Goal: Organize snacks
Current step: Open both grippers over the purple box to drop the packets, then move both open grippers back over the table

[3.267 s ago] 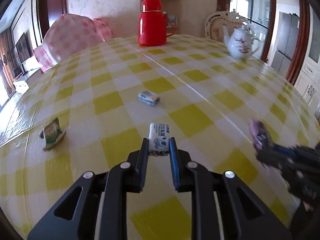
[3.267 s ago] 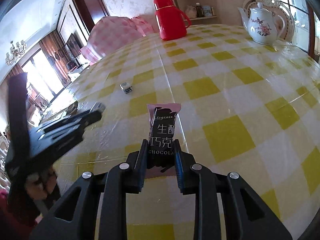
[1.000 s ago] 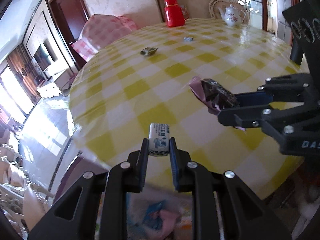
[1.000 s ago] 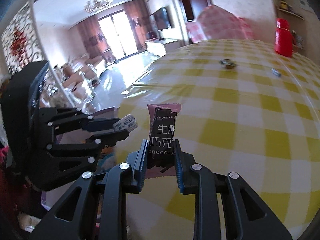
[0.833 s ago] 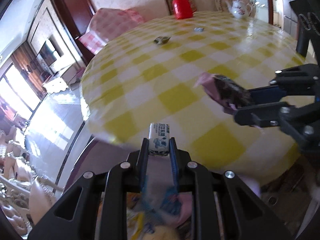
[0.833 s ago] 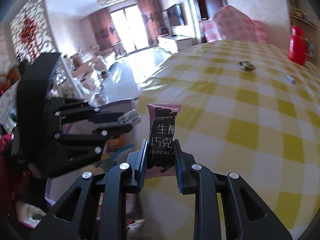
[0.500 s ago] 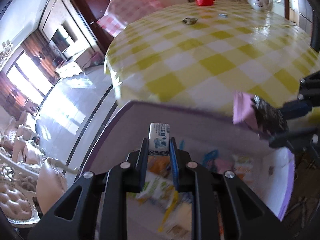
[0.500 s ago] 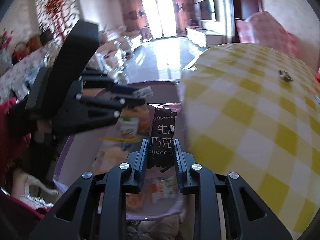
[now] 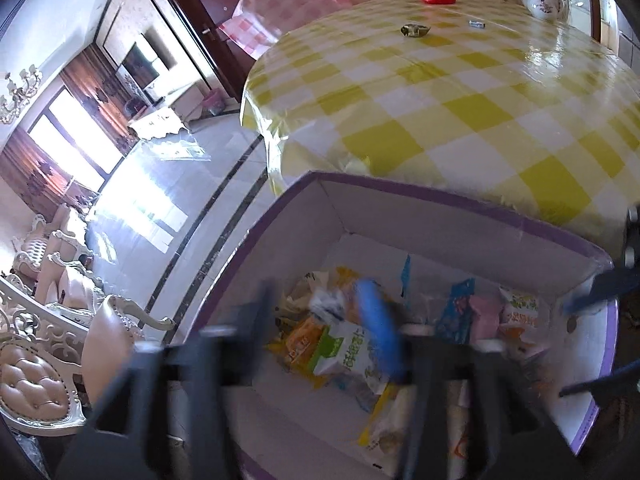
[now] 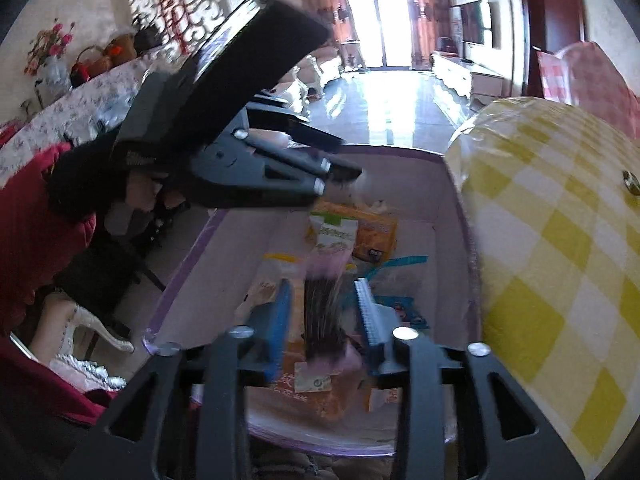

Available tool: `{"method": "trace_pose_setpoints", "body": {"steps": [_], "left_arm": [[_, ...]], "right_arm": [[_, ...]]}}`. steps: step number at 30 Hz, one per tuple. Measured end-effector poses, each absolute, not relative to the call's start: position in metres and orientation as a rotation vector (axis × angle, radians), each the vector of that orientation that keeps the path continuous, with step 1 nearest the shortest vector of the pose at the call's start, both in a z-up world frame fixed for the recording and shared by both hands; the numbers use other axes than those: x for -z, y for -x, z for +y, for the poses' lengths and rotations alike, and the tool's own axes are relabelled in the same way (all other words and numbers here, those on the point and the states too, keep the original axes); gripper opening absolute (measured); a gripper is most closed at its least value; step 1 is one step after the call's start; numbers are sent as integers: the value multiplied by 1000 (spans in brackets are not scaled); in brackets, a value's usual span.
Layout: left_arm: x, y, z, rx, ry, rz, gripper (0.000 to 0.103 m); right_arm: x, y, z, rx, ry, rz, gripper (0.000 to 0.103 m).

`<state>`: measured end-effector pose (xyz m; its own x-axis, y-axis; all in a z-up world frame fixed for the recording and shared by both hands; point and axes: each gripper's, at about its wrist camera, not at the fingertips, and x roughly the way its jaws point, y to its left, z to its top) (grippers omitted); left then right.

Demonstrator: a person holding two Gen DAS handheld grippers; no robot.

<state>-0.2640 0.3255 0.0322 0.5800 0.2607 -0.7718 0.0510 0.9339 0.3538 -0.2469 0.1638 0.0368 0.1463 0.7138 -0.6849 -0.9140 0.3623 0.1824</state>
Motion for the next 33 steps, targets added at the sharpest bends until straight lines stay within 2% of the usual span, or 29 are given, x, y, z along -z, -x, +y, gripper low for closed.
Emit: {"method": "trace_pose_setpoints", "body": {"steps": [1, 8, 12, 17, 19, 20, 25, 30, 33], "left_arm": [[-33, 264, 323, -130, -368, 935, 78], [-33, 249, 304, -117, -402, 936, 79], [-35, 232, 285, -110, -416, 919, 86], [-46, 187, 249, -30, -315, 920, 87], [-52, 161, 227, -10, -285, 913, 94], [-55, 149, 217, -1, -262, 905, 98], [-51, 59, 180, 51, -21, 891, 99], [-35, -26, 169, -43, 167, 794, 99], [-20, -66, 180, -129, 371, 753, 100]], "right_arm": [[-37, 244, 160, -1185, 282, 790, 53], [-43, 211, 132, -1112, 187, 803, 55], [-48, 195, 109, -1072, 130, 792, 60], [-47, 162, 73, -982, 49, 795, 66], [-46, 149, 56, -929, 23, 791, 69], [-46, 143, 47, -900, 13, 784, 73], [-49, 98, -8, -696, 5, 744, 87], [-41, 24, -70, -473, -31, 786, 87], [-37, -27, -111, -334, -69, 802, 87]]}}
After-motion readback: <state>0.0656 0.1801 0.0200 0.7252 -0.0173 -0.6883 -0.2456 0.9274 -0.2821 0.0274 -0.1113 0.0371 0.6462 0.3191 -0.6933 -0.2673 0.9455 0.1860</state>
